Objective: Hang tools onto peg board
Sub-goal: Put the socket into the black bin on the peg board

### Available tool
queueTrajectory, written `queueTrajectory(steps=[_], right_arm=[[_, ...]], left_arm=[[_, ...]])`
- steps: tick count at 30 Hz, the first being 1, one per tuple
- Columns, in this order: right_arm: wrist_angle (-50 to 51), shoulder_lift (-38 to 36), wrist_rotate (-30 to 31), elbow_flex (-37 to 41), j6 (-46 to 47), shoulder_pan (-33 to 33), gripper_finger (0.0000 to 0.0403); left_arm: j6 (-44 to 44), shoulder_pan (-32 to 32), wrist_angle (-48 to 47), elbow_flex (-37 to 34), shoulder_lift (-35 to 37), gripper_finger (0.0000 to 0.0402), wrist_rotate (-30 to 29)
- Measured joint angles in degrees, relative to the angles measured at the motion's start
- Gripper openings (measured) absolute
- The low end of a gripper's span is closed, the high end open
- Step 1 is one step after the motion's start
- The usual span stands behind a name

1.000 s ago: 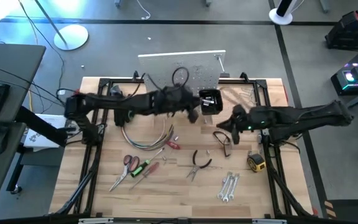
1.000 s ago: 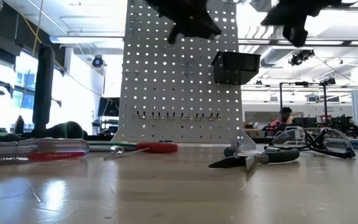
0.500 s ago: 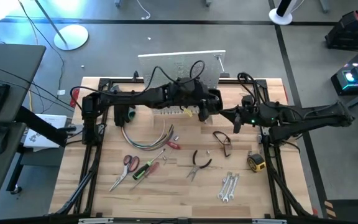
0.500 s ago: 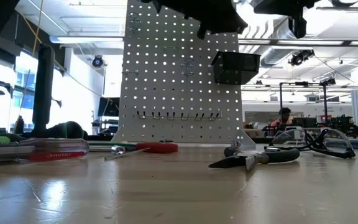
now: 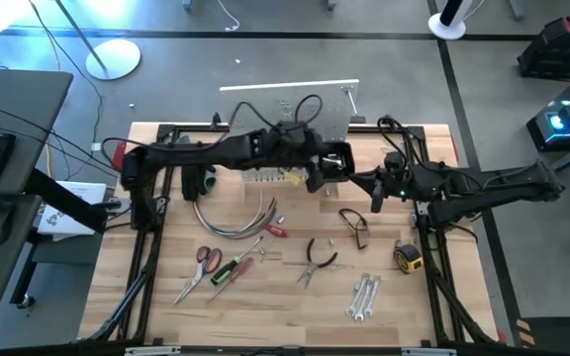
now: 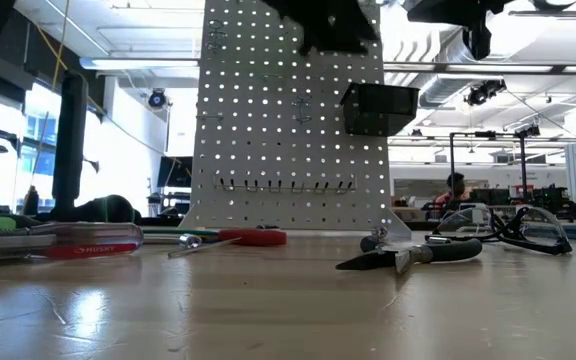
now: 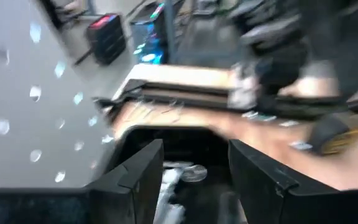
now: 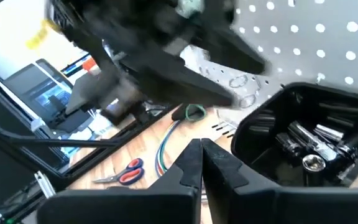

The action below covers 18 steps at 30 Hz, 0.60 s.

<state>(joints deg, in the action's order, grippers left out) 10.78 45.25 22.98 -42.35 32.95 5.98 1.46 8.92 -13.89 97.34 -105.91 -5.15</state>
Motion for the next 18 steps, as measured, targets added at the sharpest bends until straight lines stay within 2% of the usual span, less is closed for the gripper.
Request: queueTrajectory(steps=[3,8,10,12,15,18], right_arm=[[-0.82,-0.05,-2.73,0.00,-1.41,0.00,0.0038],[-1.91,0.45,-8.22,0.00,0.92,0.02,0.0138],[-2.14,0.77,-12.74,0.00,2.78,0.04,0.0179],[-0.64,1.75,-19.81,0.00,3.26,0.15,0.0212],[7.21,4.53,-27.24,0.00,4.39,1.62,0.0234],[13.40,9.59,-28.04,0.06,5.85,3.28,0.0236]], left_arm=[[-3.04,-1.20,-2.85,0.13,3.59,0.0176,0.15],[-5.33,-3.97,-8.65,0.04,9.74,0.0177,-2.57],[-6.51,-5.54,-11.10,0.13,12.08,0.0177,-4.65],[-8.01,-7.02,-14.93,0.15,13.73,0.0177,-5.80],[-11.09,-9.33,-22.27,0.11,14.64,0.0177,-5.95],[-17.66,-11.71,-31.14,-0.45,14.82,0.0177,-6.11]])
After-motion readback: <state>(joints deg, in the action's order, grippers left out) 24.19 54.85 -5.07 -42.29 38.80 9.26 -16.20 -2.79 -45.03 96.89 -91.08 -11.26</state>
